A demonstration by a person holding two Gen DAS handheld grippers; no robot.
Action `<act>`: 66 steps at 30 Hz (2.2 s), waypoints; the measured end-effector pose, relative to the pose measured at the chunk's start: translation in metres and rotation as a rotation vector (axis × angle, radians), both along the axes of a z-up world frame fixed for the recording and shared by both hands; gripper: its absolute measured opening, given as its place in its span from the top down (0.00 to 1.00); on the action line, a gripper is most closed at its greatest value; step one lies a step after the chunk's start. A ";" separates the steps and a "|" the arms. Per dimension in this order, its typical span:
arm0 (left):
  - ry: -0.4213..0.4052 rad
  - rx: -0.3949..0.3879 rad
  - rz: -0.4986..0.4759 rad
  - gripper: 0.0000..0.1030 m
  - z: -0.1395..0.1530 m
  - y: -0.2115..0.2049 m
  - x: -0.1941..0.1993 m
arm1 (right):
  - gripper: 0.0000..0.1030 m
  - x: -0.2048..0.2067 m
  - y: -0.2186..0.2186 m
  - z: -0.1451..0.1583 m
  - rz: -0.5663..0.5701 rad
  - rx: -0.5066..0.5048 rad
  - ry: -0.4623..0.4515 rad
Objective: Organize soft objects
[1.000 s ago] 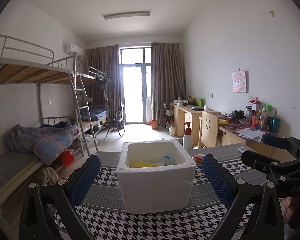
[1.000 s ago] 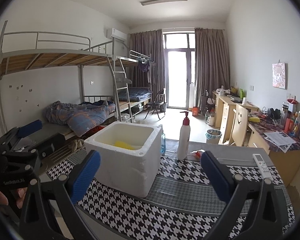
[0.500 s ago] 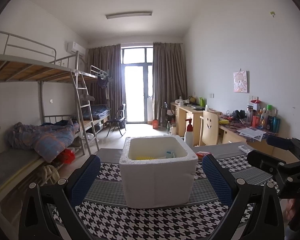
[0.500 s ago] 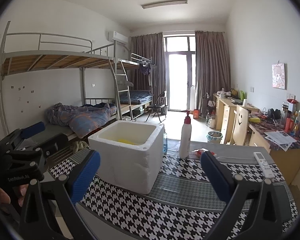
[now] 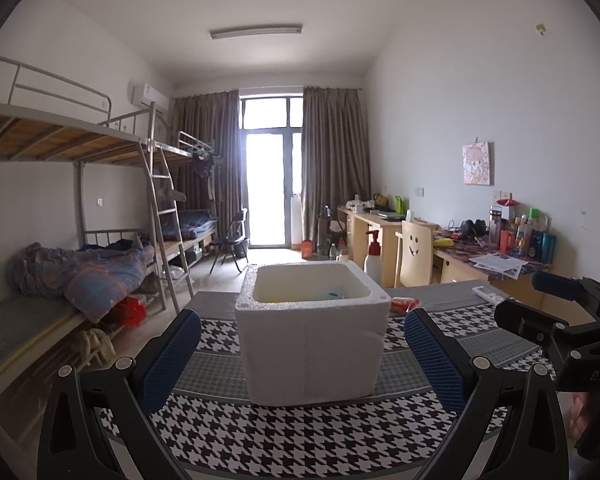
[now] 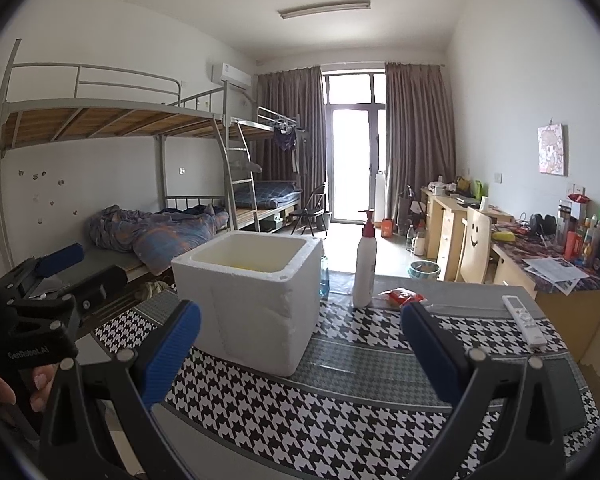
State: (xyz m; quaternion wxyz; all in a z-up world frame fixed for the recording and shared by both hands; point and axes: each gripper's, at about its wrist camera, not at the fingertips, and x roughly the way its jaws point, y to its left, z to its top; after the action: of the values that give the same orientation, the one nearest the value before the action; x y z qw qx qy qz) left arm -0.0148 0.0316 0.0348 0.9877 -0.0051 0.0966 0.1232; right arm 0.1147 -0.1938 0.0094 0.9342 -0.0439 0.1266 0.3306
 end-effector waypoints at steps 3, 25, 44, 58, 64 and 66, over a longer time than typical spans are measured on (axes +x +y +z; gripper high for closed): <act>0.004 0.000 -0.005 0.01 -0.002 -0.002 0.000 | 0.01 -0.002 -0.001 -0.004 -0.001 -0.004 0.001; 0.024 -0.006 -0.008 0.01 -0.024 -0.001 -0.008 | 0.01 -0.008 -0.002 -0.023 -0.022 -0.009 0.036; 0.016 0.001 0.000 0.01 -0.023 -0.002 -0.013 | 0.01 -0.009 -0.008 -0.021 -0.060 -0.008 0.025; 0.026 0.003 -0.008 0.01 -0.024 0.001 -0.012 | 0.01 -0.008 -0.007 -0.023 -0.060 -0.016 0.027; 0.032 0.003 -0.013 0.01 -0.027 -0.001 -0.011 | 0.01 -0.008 -0.008 -0.023 -0.054 -0.015 0.029; 0.033 0.003 -0.015 0.01 -0.028 -0.001 -0.011 | 0.01 -0.008 -0.008 -0.024 -0.055 -0.014 0.032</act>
State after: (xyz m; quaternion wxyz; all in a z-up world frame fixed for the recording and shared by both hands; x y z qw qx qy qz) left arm -0.0260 0.0311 0.0070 0.9868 -0.0008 0.1128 0.1161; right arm 0.1067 -0.2017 -0.0145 0.9405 -0.0417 0.1447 0.3047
